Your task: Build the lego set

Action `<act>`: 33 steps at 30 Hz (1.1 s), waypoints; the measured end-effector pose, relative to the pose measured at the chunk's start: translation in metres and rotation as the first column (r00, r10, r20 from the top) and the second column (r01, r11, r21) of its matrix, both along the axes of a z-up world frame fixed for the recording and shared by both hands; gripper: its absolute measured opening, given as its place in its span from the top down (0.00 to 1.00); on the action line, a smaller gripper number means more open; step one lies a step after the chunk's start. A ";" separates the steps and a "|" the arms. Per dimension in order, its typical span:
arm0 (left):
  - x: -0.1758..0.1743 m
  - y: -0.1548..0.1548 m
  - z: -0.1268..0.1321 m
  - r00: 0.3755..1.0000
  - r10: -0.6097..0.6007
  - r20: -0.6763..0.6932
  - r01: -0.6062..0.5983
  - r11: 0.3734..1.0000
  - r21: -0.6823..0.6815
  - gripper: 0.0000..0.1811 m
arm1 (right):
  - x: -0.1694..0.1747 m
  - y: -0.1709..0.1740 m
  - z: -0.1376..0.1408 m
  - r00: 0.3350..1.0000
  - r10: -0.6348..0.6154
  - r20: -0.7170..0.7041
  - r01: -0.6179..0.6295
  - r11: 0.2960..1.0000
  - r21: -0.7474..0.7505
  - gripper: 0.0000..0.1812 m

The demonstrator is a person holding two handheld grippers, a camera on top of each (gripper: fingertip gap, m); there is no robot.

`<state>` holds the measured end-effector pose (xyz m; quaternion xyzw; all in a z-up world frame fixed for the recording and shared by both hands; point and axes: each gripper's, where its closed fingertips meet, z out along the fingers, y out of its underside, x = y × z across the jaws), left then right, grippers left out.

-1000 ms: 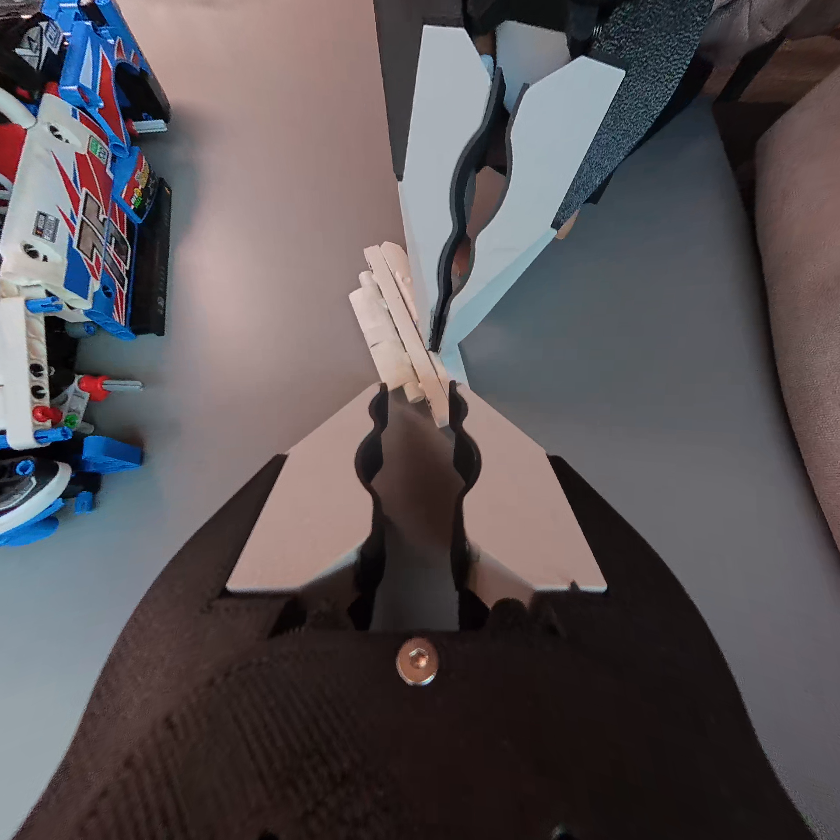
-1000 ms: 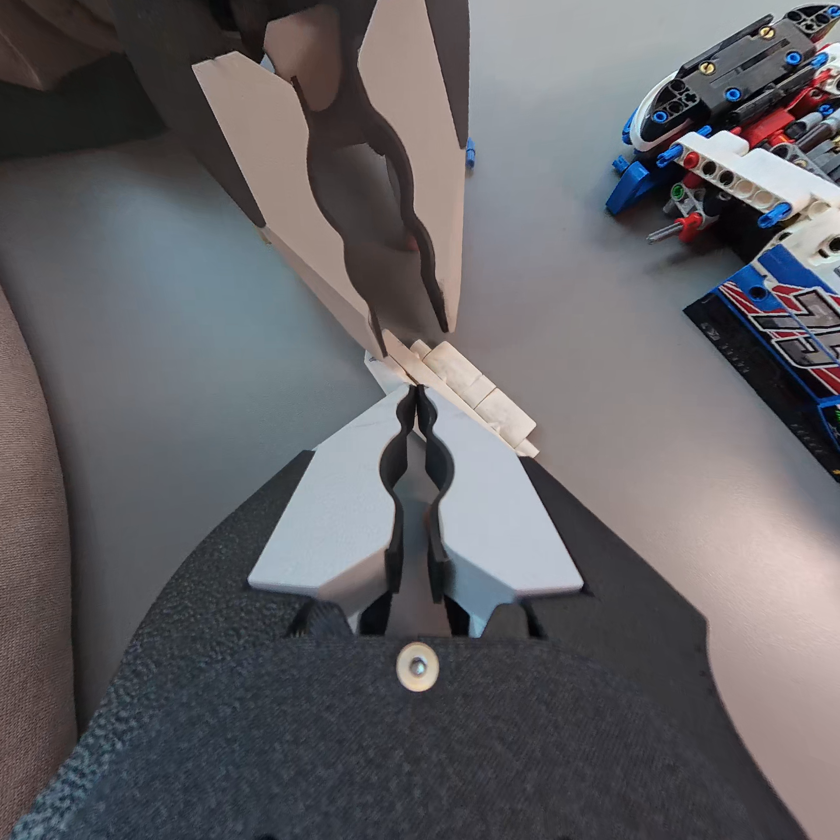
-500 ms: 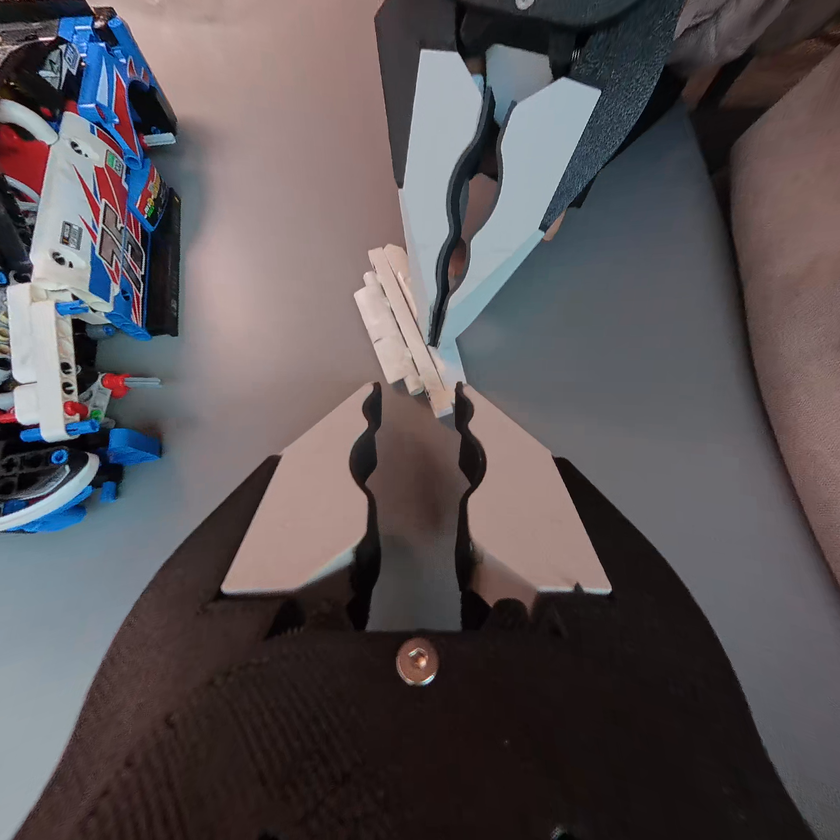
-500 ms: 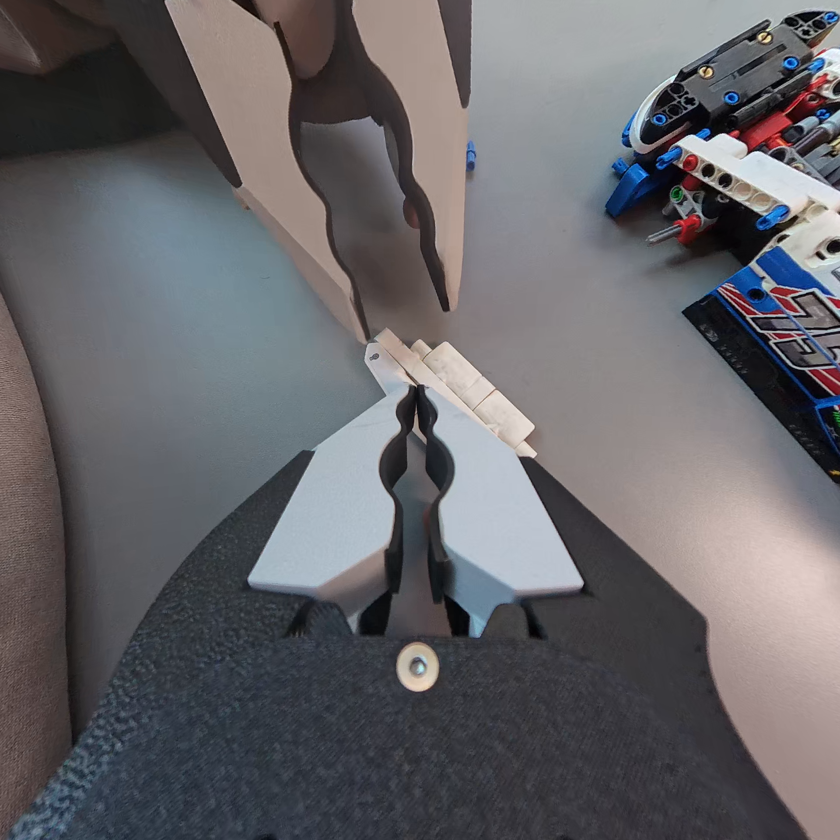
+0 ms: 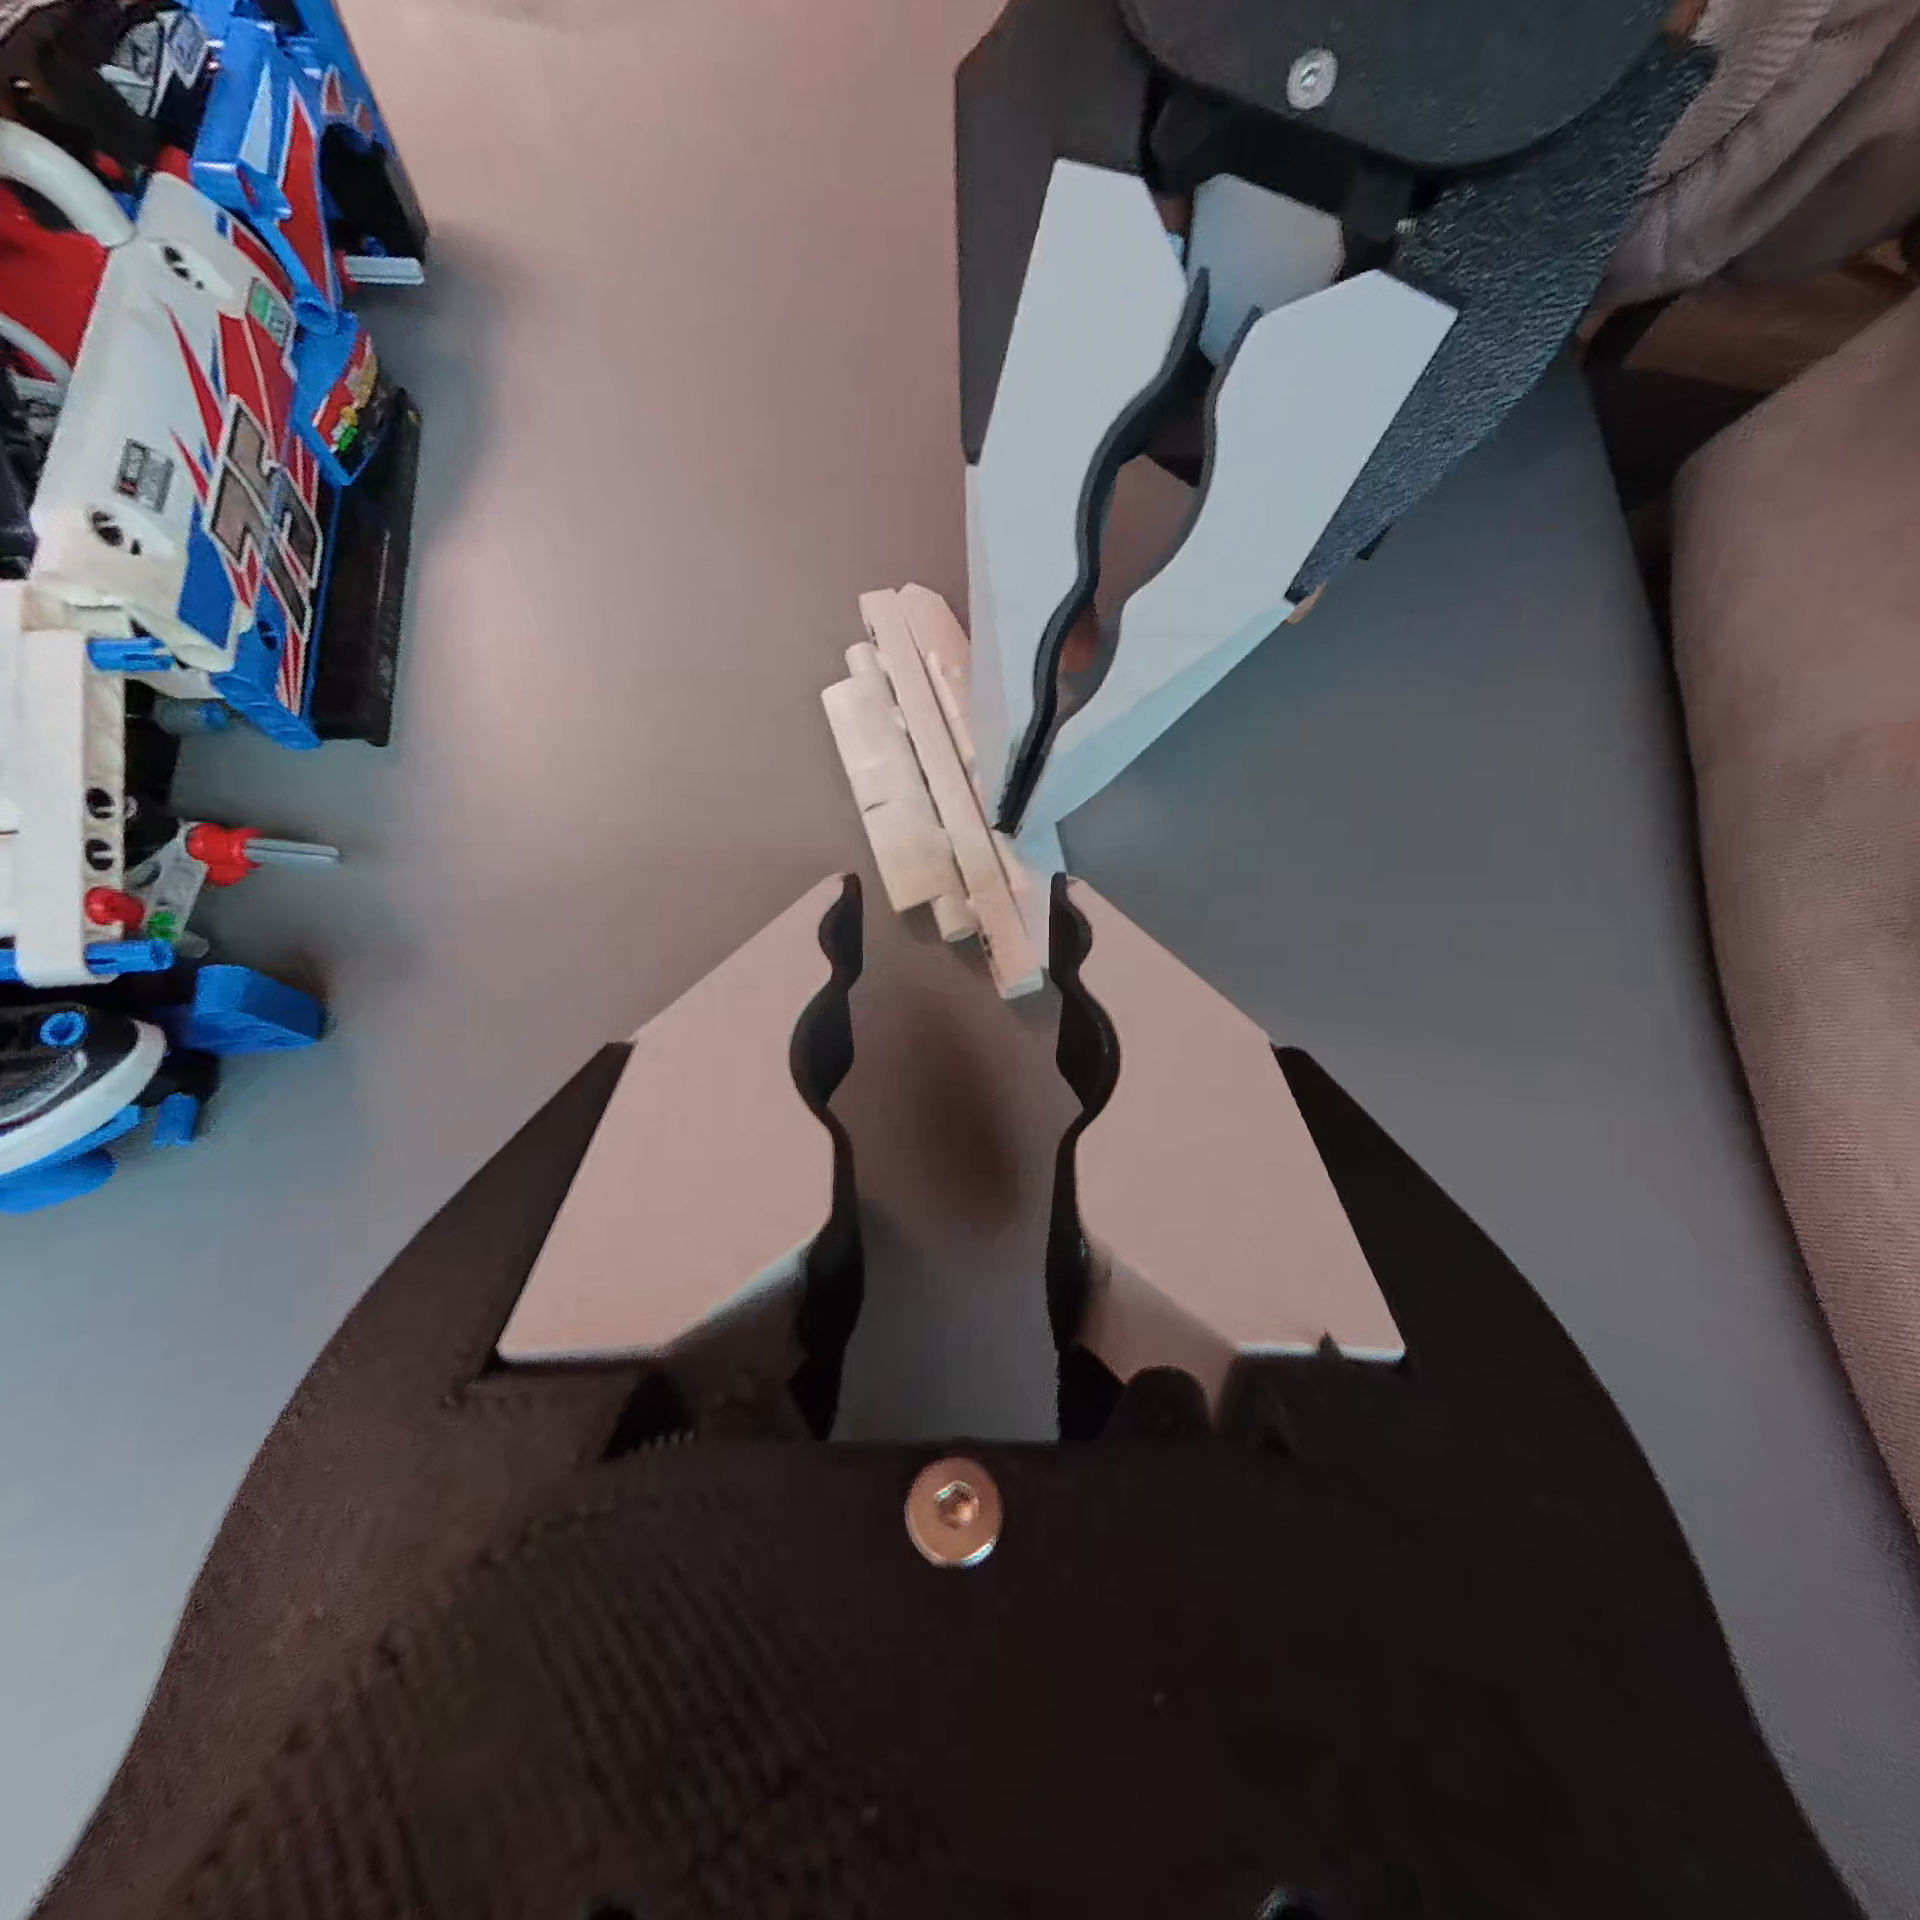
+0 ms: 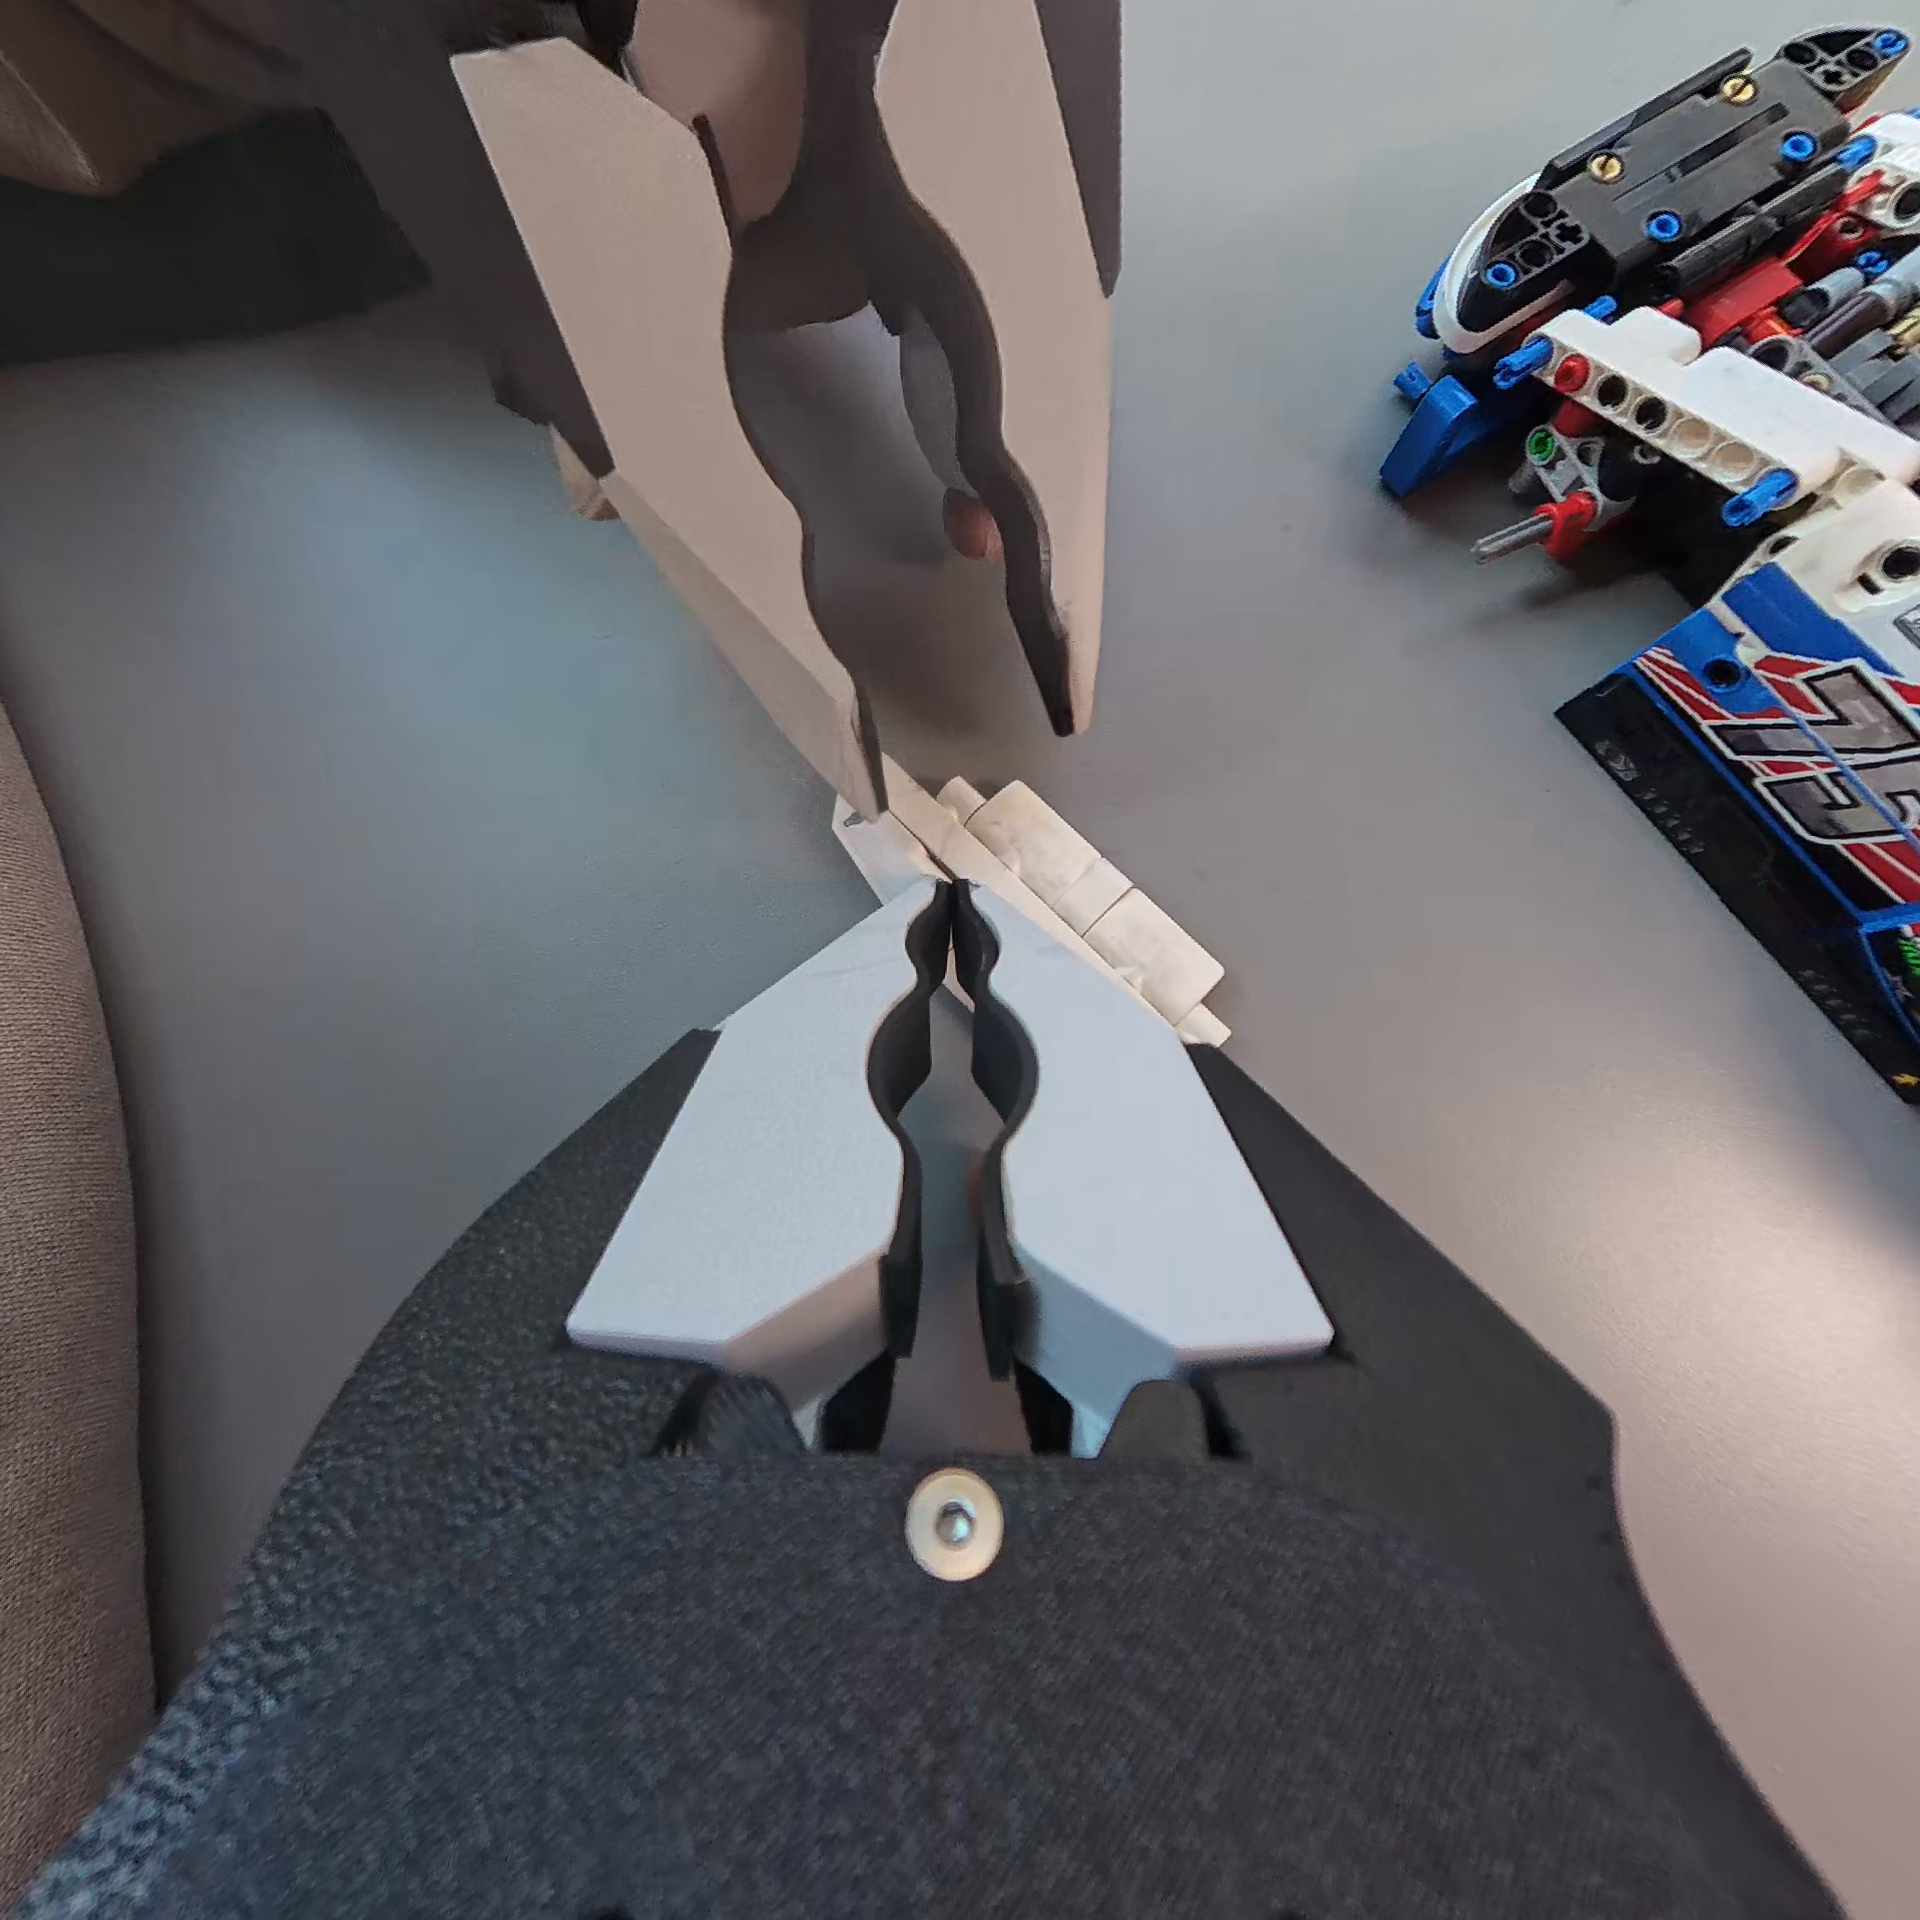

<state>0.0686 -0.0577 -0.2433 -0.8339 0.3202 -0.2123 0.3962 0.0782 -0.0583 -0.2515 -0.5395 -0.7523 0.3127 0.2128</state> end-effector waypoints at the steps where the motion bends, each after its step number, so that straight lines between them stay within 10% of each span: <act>1: -0.002 0.001 -0.003 1.000 0.006 -0.030 -0.006 1.000 0.005 0.80 | 0.000 0.000 0.000 1.000 0.000 0.000 0.000 1.000 0.000 1.00; 33: 0.003 -0.006 -0.008 0.989 -0.074 -0.125 0.076 0.997 0.017 0.77 | 0.001 -0.002 0.000 1.000 0.011 0.002 -0.011 0.999 -0.035 1.00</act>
